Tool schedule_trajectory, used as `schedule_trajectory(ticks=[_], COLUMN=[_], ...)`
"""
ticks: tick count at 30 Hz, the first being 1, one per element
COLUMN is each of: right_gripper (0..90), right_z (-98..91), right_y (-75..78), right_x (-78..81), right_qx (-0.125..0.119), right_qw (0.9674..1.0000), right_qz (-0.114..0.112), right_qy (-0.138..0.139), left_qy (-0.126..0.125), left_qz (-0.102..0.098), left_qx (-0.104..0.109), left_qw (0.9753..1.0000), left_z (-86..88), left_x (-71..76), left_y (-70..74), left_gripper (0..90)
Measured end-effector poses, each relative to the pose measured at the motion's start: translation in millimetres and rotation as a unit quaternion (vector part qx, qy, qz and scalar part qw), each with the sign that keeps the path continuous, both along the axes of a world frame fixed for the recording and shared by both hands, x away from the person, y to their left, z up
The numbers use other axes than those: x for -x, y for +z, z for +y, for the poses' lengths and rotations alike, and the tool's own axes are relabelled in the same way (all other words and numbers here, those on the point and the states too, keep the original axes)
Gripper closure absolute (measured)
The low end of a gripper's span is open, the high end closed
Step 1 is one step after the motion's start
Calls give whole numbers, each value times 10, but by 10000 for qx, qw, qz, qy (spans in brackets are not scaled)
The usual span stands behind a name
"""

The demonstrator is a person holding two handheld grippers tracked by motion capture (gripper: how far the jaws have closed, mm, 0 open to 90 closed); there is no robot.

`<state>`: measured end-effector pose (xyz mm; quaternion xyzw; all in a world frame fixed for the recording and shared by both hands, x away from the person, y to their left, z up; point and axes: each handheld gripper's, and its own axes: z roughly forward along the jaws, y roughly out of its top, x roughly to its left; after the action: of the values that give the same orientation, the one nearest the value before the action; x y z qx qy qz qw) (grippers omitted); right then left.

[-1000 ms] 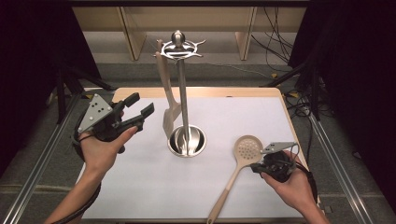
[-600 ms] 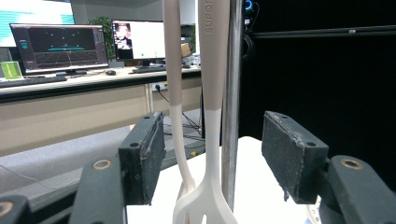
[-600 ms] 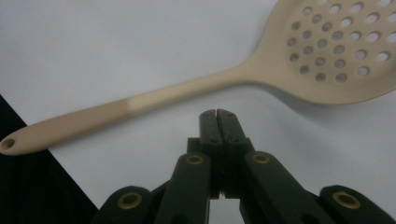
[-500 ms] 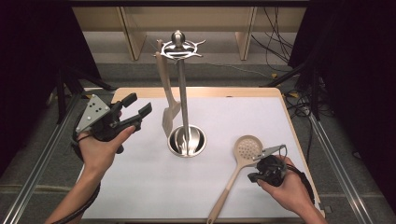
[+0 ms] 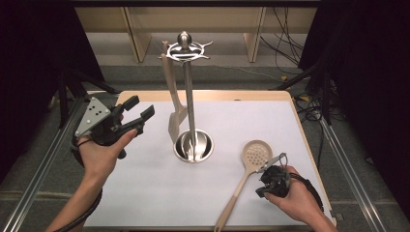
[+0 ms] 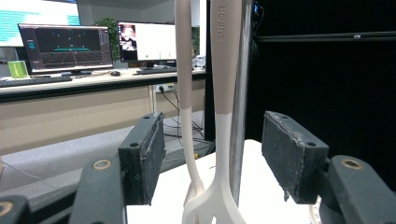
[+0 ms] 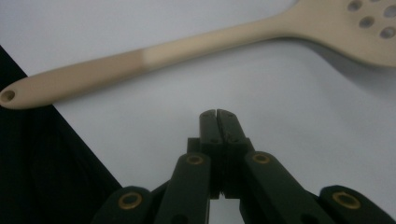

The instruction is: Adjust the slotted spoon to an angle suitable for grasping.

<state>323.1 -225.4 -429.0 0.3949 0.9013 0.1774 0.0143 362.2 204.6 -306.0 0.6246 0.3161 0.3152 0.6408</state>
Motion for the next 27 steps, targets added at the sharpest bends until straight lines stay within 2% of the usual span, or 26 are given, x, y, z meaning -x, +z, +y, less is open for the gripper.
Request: schedule_trajectory(ticks=[4,6,9,12,14,19,20,23,24,27], right_gripper=[900,900,900,900,900,900,900,900,900,791], right_z=[25,47,67,118,124,190,204,254,257,270], right_y=[-40,-62,-88,-94,-90,-104,-110,-110,-102,-72], right_x=[9,26,32,63,54,82,77,77,64,13], right_qx=[101,117,195,228,261,283,315,301,284,288], right_qw=[9998,9997,9993,9989,9988,9982,9978,9975,9977,9964], right_qz=[99,206,238,388,335,472,463,525,457,122], right_qy=[123,78,198,163,250,245,363,368,403,784], left_qy=[31,46,44,12,2,19,22,32,35,38], left_qz=[-4,3,10,15,14,-15,-30,-37,-27,9], left_qx=[32,50,25,64,67,86,93,103,93,74], left_qw=[10000,10000,10000,10000,10000,10000,10000,9999,9999,10000], left_z=[16,23,37,44,49,69,71,72,72,67], left_x=[-21,-30,-43,-41,-37,-24,-23,-20,-20,-31], left_y=[8,6,-4,-17,-19,2,6,10,7,-8], left_gripper=[387,388,388,388,388,389,388,389,388,388])
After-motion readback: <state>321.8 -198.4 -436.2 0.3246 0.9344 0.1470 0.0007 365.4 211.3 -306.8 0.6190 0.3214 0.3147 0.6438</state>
